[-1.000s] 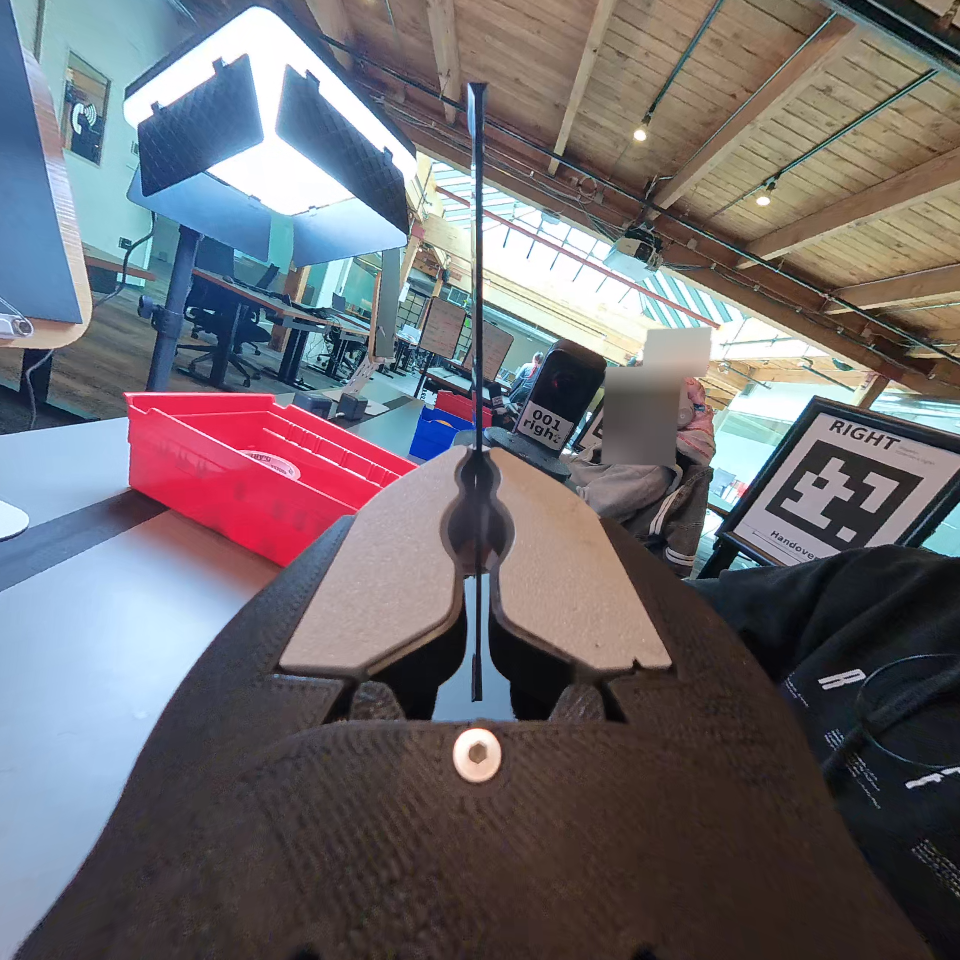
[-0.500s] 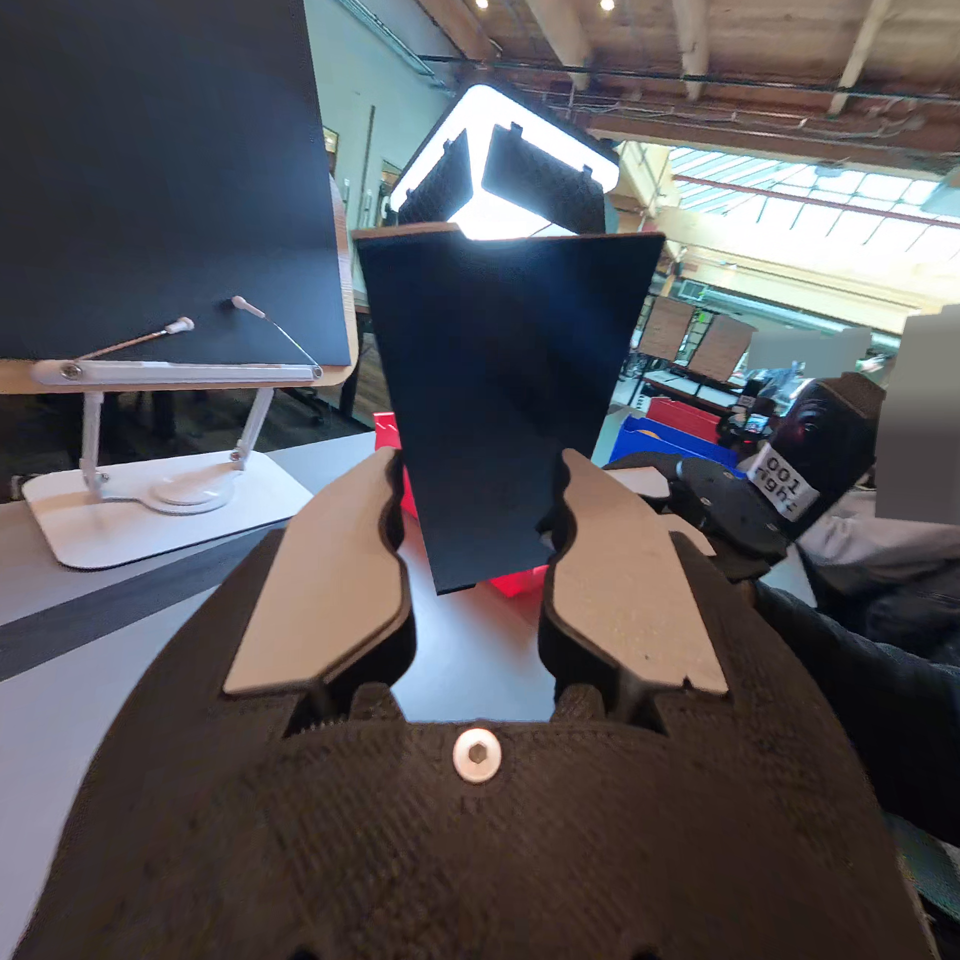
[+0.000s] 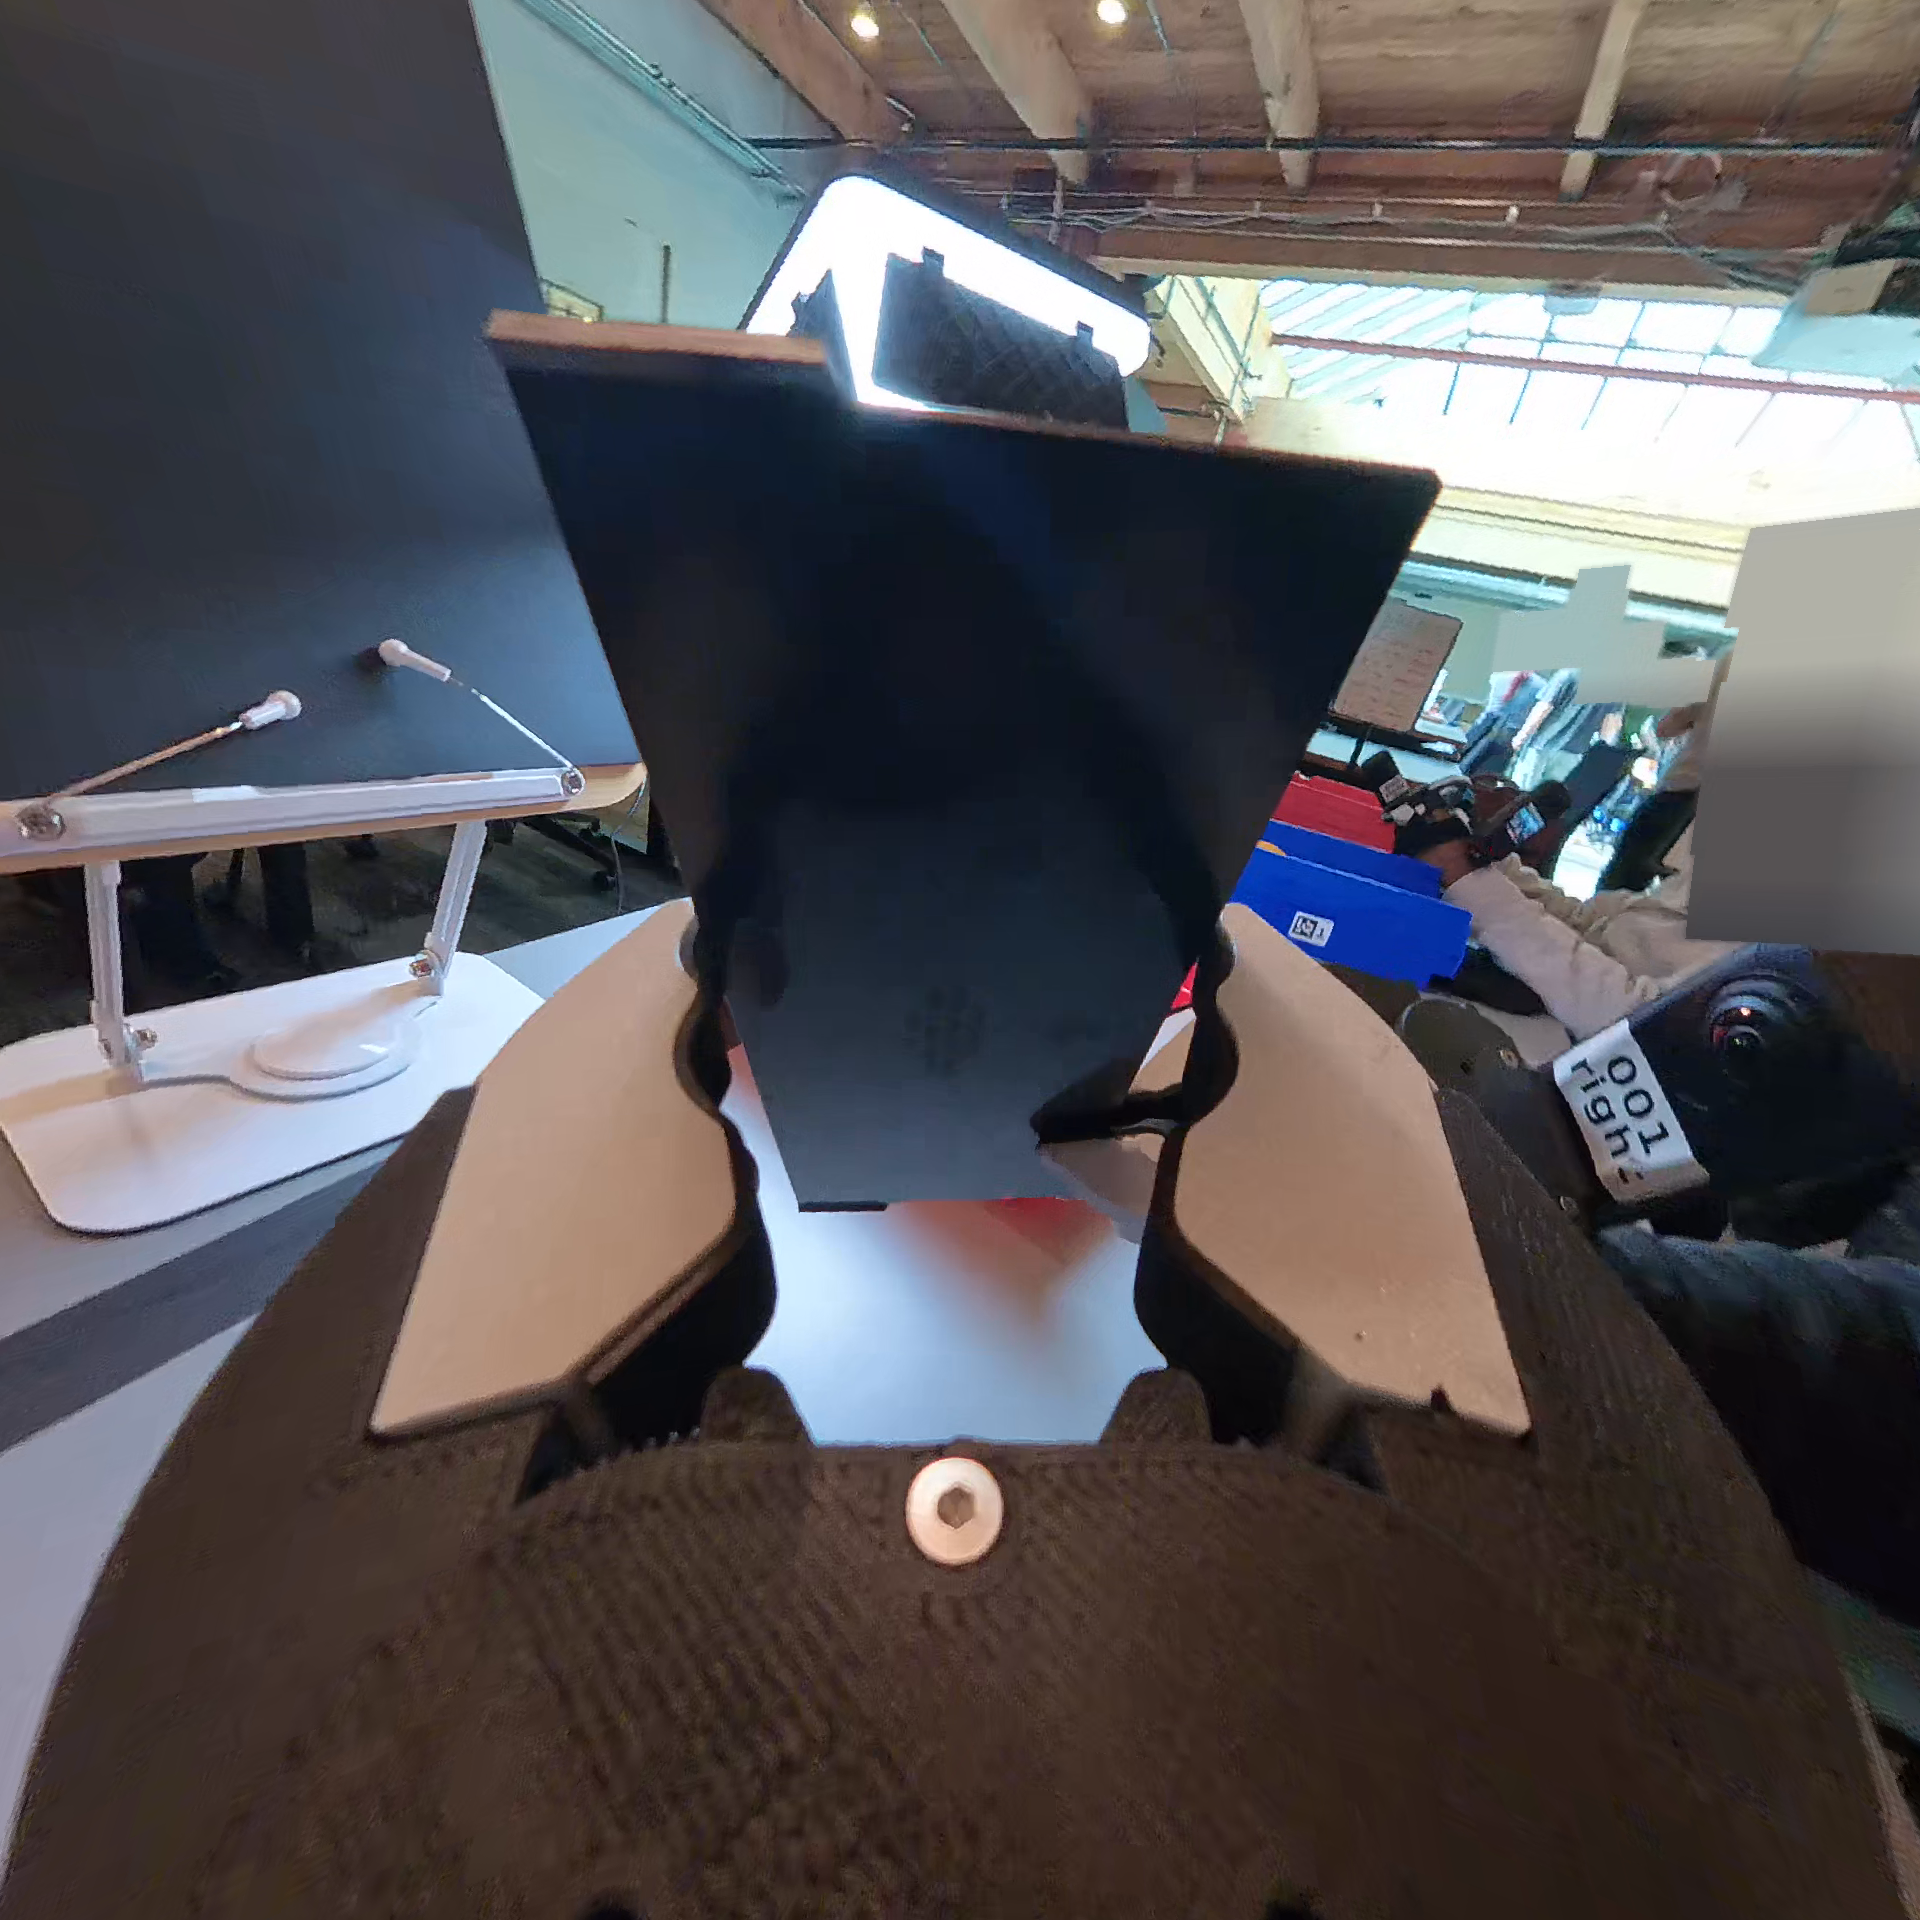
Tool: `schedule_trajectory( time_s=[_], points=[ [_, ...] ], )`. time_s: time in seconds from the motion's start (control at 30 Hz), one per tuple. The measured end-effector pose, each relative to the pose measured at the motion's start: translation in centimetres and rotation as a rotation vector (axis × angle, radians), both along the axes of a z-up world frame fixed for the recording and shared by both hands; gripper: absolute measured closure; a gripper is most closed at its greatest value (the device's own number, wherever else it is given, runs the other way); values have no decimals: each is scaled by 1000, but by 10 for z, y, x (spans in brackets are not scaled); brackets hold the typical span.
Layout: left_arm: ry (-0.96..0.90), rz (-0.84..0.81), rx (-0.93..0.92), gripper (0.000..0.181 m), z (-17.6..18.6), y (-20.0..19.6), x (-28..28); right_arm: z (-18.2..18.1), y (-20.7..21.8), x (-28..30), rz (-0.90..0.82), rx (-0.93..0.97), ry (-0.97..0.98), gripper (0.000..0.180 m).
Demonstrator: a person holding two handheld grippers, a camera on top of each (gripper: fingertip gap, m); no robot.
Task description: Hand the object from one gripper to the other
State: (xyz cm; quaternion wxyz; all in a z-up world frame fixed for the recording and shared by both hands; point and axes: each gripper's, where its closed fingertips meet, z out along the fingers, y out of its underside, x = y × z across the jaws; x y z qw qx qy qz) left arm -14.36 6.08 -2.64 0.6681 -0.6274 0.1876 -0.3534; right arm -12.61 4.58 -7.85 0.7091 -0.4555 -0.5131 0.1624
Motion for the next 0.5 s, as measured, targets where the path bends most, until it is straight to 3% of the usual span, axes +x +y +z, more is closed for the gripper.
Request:
schedule_trajectory(
  time_s=[0.03,0.27,0.5],
  points=[
    [27,-17,13,93,-1,-2,1,-3,-4,-2,47,-9,-22,174],
    [303,-294,-14,93,-37,-27,16,4,-42,7,453,-333,-137,101],
    [500,-495,-75,93,-78,-53,54,16,-57,13,597,-546,-107,81]
  ],
)
